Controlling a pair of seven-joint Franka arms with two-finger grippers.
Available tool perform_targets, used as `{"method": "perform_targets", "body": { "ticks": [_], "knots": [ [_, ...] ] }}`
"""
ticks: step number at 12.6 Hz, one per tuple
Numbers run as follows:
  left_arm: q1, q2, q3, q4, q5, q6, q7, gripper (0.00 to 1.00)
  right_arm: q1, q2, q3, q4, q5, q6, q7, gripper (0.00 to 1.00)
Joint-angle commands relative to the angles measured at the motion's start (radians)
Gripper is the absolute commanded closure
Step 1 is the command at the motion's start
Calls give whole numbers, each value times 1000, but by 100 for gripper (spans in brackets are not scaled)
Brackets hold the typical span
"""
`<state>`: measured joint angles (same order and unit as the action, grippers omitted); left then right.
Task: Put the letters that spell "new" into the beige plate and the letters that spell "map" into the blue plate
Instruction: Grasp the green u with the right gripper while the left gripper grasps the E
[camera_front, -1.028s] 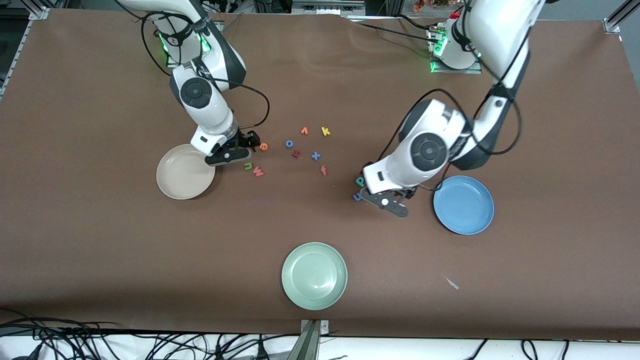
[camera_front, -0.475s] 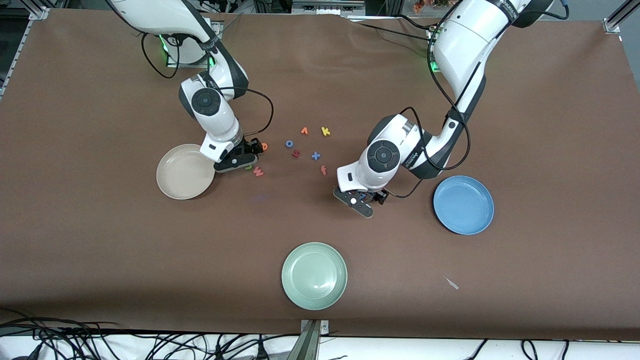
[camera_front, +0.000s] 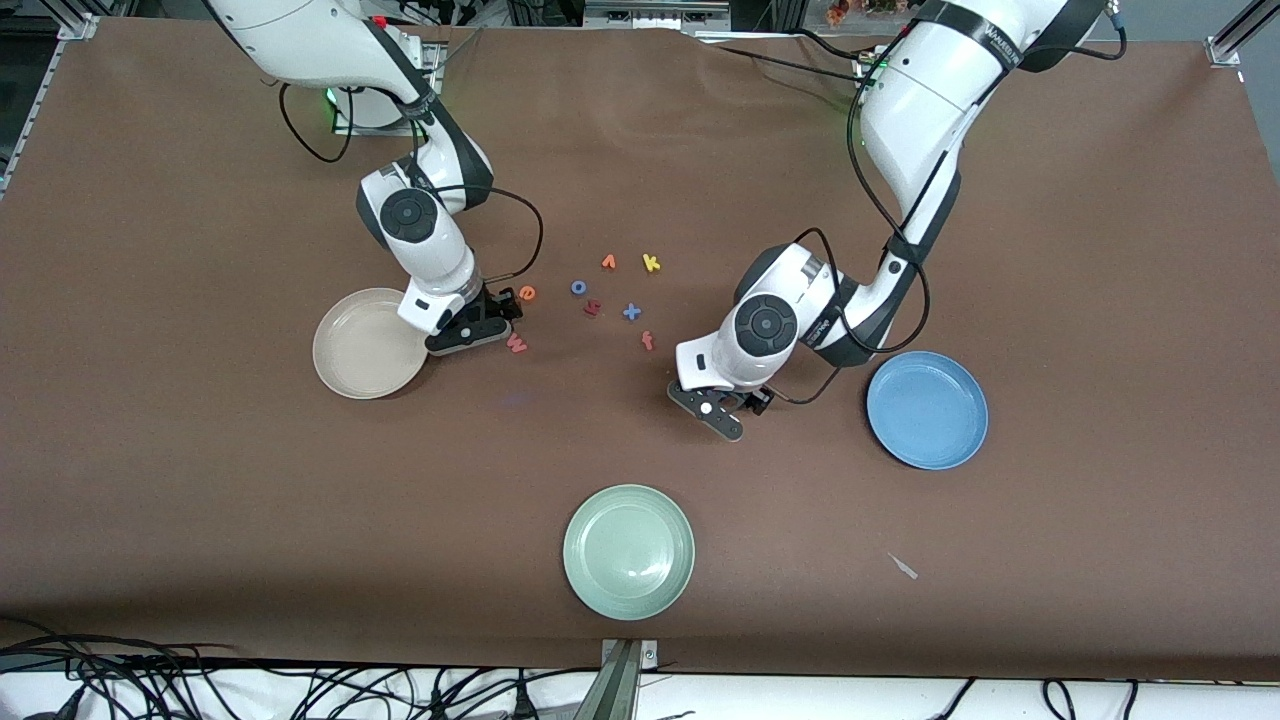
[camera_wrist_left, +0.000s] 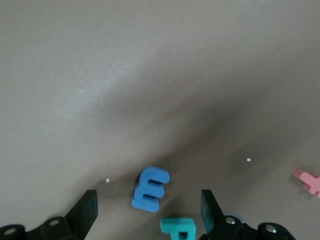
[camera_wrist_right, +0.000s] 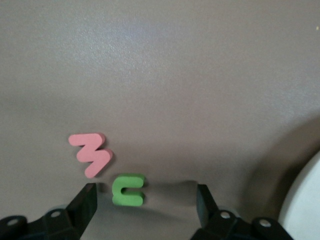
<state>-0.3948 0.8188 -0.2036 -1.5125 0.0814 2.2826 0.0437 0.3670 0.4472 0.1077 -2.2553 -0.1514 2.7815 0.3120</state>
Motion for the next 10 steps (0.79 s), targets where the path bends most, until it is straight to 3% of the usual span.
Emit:
{"method": "perform_targets", "body": {
  "ticks": [1,3,5,6,8,10],
  "knots": [
    [1,19,0,-3,26,38,41,23,-11,30,7,17,-22,29,10,15],
    [-2,19,0,-24,27,66,47,48,-11,35,7,17,-22,30,10,23],
    [1,14,0,-26,27,61,54,92,-11,31,7,13,-23,27,9,37],
    [4,11,0,-26,27,57,56,100,-11,25,7,10,-23,23,9,45],
    [10,2,1,-20,27,49,74,100,-11,22,7,10,-23,21,9,55],
    [33,-45,7,-8,27,-38,135,100,-13,16,7,10,-23,4,3,70]
  ]
}}
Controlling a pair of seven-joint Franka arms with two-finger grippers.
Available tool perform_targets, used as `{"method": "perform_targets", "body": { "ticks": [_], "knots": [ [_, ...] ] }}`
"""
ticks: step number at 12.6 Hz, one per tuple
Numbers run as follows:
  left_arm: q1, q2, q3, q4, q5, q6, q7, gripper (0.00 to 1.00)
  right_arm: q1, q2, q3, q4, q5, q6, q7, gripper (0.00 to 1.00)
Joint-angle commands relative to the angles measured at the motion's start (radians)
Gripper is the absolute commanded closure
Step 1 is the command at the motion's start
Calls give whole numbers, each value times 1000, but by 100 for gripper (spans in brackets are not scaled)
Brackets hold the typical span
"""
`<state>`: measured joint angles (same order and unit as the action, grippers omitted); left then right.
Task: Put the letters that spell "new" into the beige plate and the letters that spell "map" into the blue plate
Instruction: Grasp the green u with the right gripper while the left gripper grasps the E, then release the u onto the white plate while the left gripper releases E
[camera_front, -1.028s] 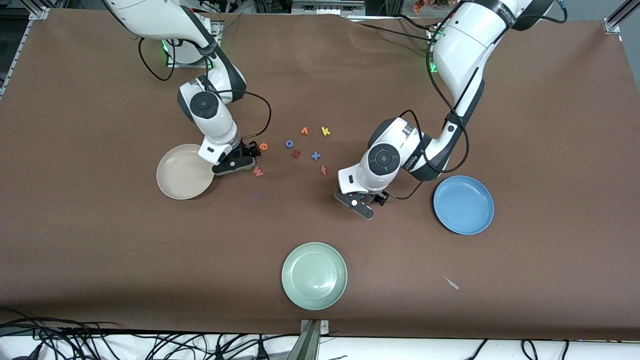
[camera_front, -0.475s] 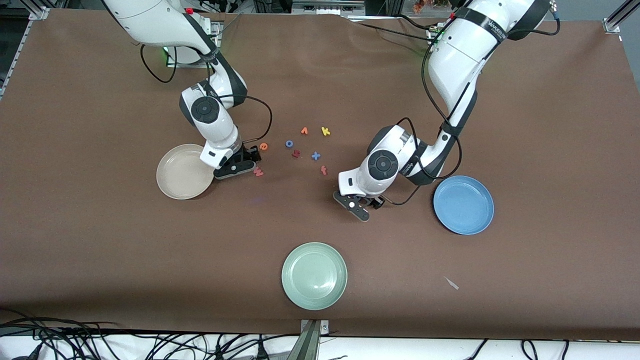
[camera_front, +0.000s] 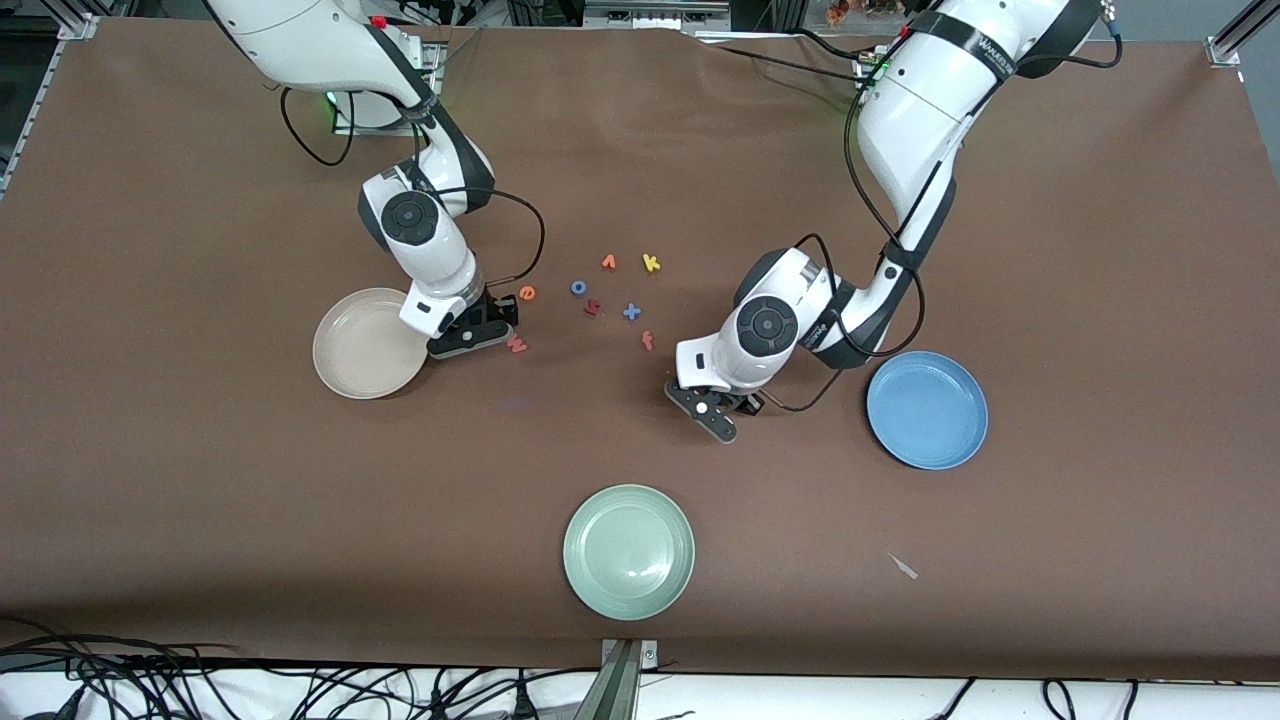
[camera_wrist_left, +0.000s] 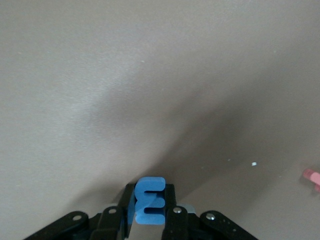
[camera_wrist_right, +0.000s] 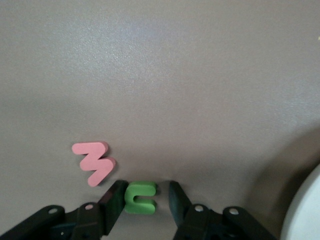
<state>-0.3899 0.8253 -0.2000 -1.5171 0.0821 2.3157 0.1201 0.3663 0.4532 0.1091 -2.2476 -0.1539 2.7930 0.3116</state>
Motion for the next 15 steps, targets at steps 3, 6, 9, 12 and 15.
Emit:
{"method": "perform_targets", "body": {
  "ticks": [3,6,9,12,15],
  "knots": [
    [121,-121,2,8,27,-205,223,100,-46,-45,6,5,-21,-58,-29,79],
    [242,-153,8,5,27,-356,433,100,-116,-138,6,16,-16,-205,-159,81],
    [354,-147,7,-11,69,-377,599,100,-177,-203,0,14,-15,-286,-331,81],
    [370,-140,7,-12,183,-377,596,31,-253,-231,-2,-10,-15,-345,-416,79],
    [333,-164,-19,0,174,-397,548,0,-264,-215,-8,-55,-10,-277,-399,48]
  ]
}}
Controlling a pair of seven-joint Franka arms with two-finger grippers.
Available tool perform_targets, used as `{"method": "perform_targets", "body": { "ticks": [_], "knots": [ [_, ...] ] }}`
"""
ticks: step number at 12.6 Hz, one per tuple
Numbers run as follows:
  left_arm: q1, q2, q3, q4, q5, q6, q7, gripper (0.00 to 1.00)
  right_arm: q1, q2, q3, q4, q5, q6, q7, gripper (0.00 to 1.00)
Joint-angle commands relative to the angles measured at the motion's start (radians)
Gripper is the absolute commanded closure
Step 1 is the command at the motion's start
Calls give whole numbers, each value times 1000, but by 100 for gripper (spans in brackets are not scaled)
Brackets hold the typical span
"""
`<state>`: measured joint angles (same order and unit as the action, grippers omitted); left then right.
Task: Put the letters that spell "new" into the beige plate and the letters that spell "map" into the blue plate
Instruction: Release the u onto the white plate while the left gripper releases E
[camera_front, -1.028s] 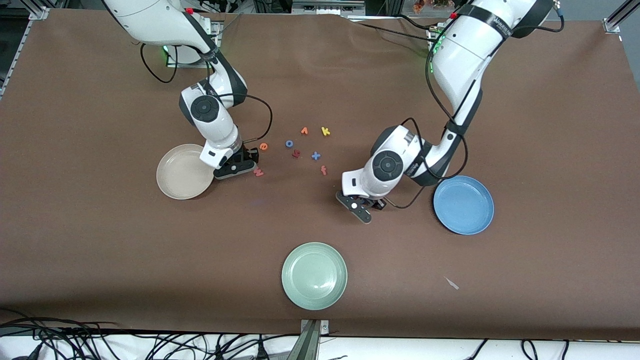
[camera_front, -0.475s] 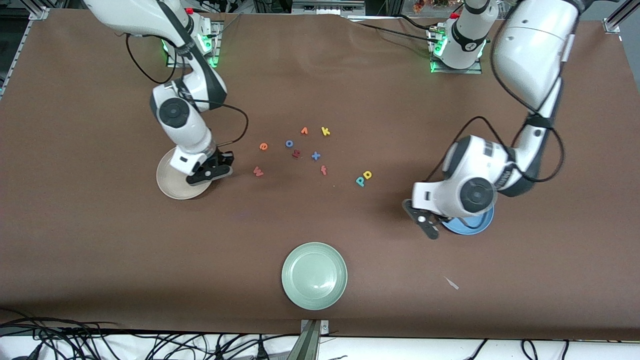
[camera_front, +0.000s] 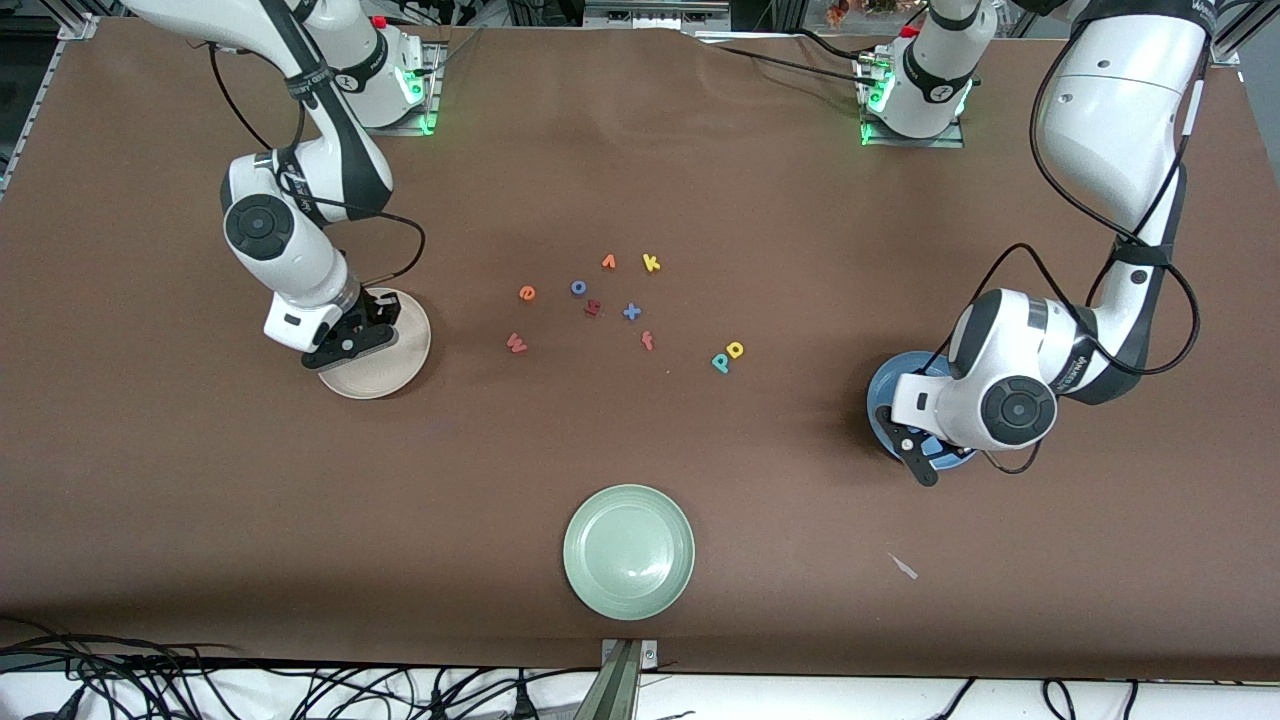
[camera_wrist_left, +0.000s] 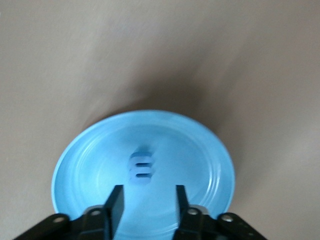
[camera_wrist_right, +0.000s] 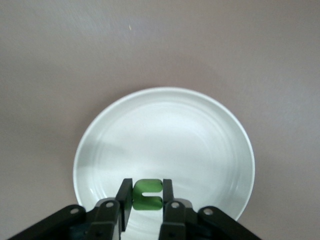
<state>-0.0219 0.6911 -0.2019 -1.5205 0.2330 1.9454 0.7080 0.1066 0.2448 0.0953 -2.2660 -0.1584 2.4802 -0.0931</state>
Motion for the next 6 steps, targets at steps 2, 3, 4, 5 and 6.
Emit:
{"method": "perform_targets", "body": {
  "ticks": [2,3,4,5,6],
  "knots": [
    [-59,-33,-37,10,17,-57,-177,0,-4,-7,23,-18,-6,29,82,35],
    [-61,-33,-63,11,2,-57,-243,0,-4,-4,56,-11,-6,32,137,33],
    [-64,-33,-86,11,-29,-57,-324,0,-4,19,104,11,-4,34,207,33],
    [-73,-30,-109,11,-52,-56,-406,0,-4,66,159,54,-6,36,301,33],
    [-85,-27,-125,11,-64,-51,-498,0,-2,121,199,112,-9,37,379,33]
  ]
}}
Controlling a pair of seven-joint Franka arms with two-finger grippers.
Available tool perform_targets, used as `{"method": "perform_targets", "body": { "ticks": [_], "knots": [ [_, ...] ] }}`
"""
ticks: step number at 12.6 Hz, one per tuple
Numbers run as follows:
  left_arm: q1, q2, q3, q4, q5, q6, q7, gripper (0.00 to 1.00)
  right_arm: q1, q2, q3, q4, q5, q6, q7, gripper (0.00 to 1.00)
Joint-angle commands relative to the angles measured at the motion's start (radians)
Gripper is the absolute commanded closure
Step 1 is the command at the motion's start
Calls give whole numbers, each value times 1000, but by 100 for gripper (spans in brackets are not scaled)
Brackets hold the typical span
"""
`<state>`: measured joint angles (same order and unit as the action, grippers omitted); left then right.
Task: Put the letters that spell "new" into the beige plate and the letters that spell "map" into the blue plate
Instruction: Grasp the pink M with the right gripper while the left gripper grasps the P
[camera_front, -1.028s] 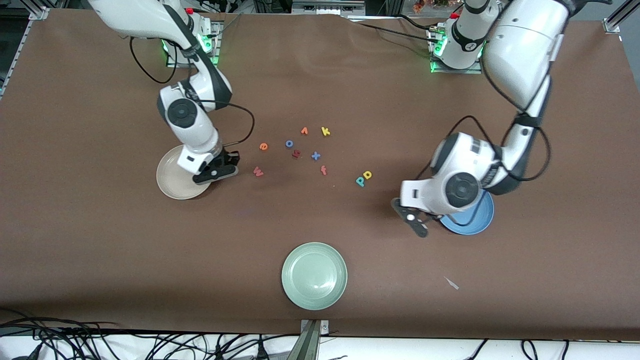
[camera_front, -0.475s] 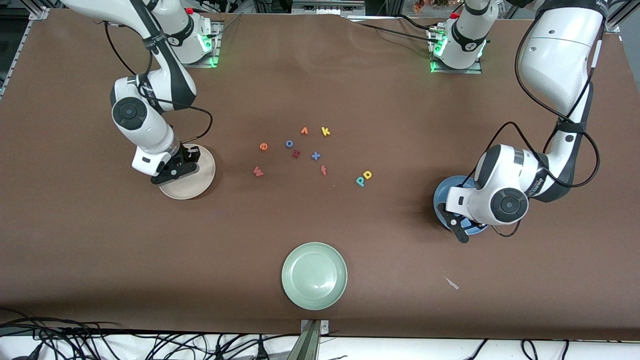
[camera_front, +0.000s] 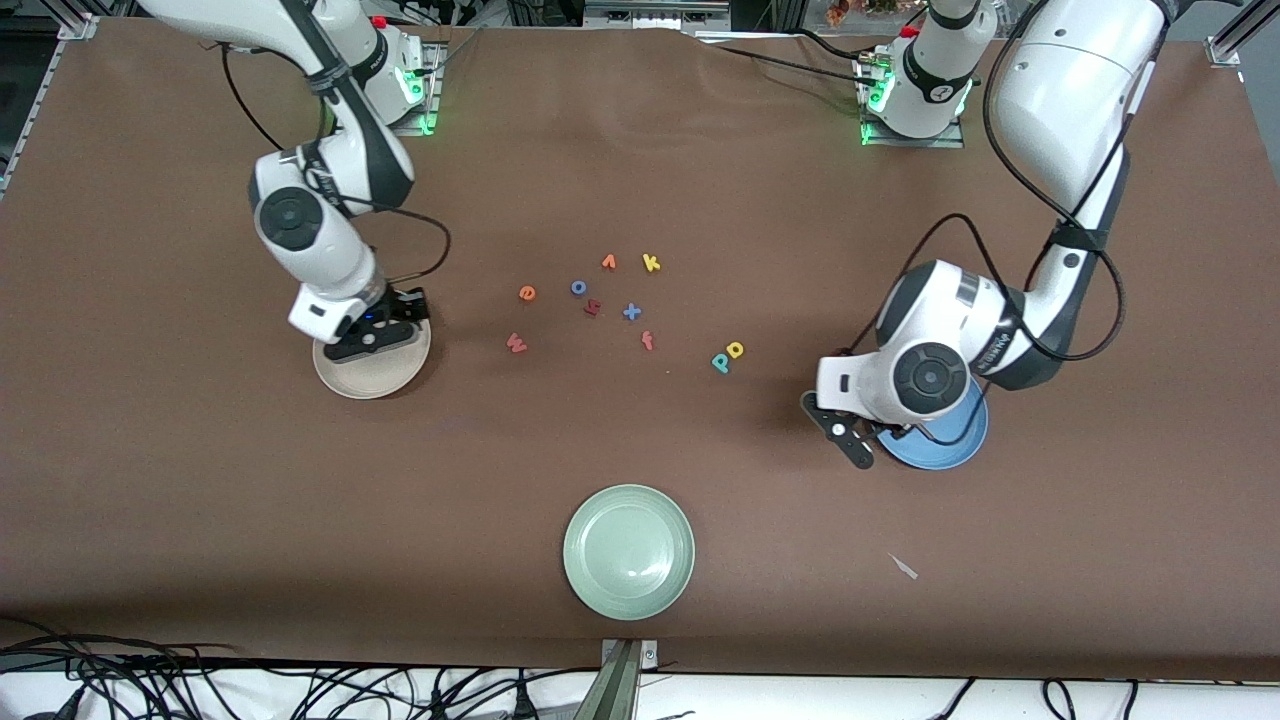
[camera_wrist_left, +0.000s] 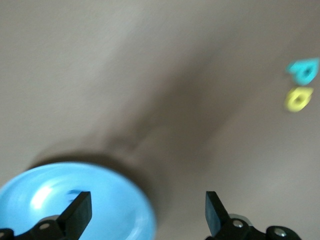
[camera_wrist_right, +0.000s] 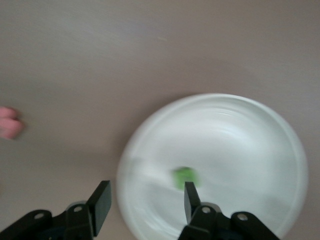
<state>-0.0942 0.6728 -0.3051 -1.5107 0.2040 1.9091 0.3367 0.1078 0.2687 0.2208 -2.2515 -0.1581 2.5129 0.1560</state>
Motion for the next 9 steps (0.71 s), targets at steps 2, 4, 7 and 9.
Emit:
{"method": "perform_targets", "body": {
  "ticks": [2,4,7,9],
  "knots": [
    [-61,1,-26,1,-35,-9,-258,0,44,158,110,159,-18,20,252,33],
    [-93,4,-26,1,-35,-7,-313,0,81,217,109,191,-76,65,367,33],
    [-117,20,-26,1,-29,-5,-341,0,130,273,106,208,-249,86,496,33],
    [-121,30,-26,1,-28,37,-343,0,128,276,97,207,-271,104,494,33]
  ]
}}
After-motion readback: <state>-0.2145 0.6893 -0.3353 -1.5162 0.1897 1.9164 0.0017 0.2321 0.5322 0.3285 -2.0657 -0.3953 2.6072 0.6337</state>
